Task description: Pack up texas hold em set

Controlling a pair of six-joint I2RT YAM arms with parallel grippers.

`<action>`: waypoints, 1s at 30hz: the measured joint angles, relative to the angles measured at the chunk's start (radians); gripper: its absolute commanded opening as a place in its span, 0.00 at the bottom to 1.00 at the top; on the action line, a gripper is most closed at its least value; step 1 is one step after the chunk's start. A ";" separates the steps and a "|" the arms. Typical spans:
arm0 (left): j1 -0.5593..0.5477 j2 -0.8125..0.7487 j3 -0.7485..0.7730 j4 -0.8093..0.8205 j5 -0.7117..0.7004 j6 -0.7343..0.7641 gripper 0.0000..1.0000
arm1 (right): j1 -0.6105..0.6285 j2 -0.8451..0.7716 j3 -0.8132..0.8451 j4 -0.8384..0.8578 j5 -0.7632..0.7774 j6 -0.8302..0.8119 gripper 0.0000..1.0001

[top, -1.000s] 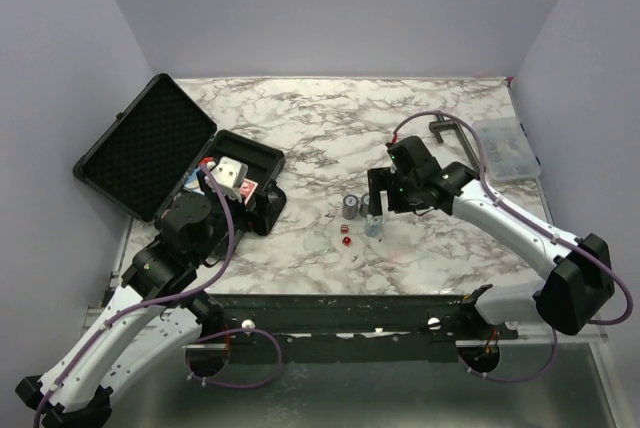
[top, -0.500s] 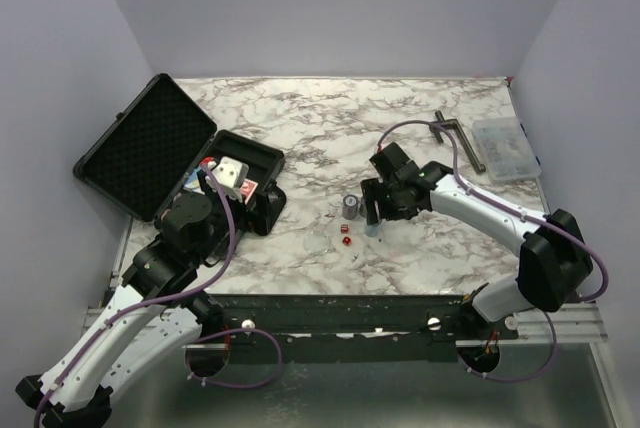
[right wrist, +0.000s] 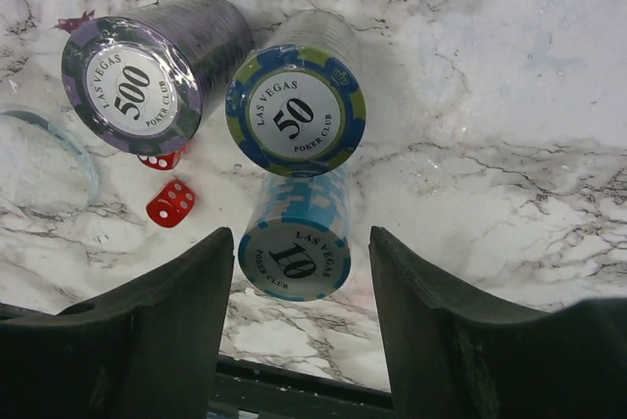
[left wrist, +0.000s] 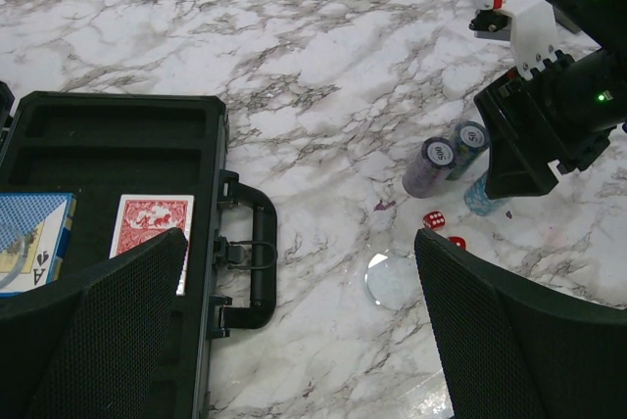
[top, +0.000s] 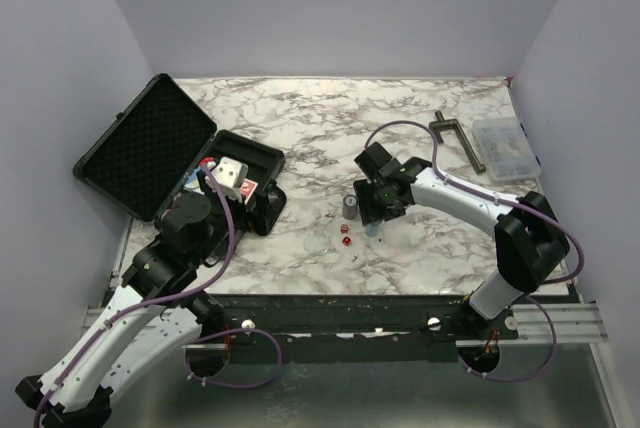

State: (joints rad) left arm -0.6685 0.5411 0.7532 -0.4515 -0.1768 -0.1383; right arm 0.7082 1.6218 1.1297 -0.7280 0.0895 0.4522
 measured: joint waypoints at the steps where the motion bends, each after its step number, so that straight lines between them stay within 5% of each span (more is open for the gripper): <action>1: 0.000 0.000 0.000 0.000 0.000 0.000 0.99 | 0.003 0.003 0.003 -0.001 0.002 0.000 0.59; 11: 0.001 -0.001 0.000 0.000 0.000 0.000 0.99 | 0.015 0.028 0.024 -0.008 0.014 0.000 0.55; 17: 0.002 -0.001 0.000 0.000 0.000 0.000 0.99 | 0.018 0.040 0.031 -0.014 0.029 0.000 0.32; 21: 0.002 -0.001 0.000 0.000 0.000 0.000 0.99 | 0.020 0.041 0.033 -0.018 0.033 0.000 0.30; 24: 0.002 -0.001 0.000 0.000 0.000 0.000 0.98 | 0.025 0.043 0.038 -0.028 0.038 0.000 0.33; 30: 0.006 -0.001 0.000 0.000 0.000 0.000 0.98 | 0.032 0.043 0.043 -0.032 0.041 0.003 0.57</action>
State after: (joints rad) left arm -0.6621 0.5404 0.7532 -0.4515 -0.1768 -0.1383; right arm 0.7406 1.6646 1.1725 -0.7597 0.1307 0.4553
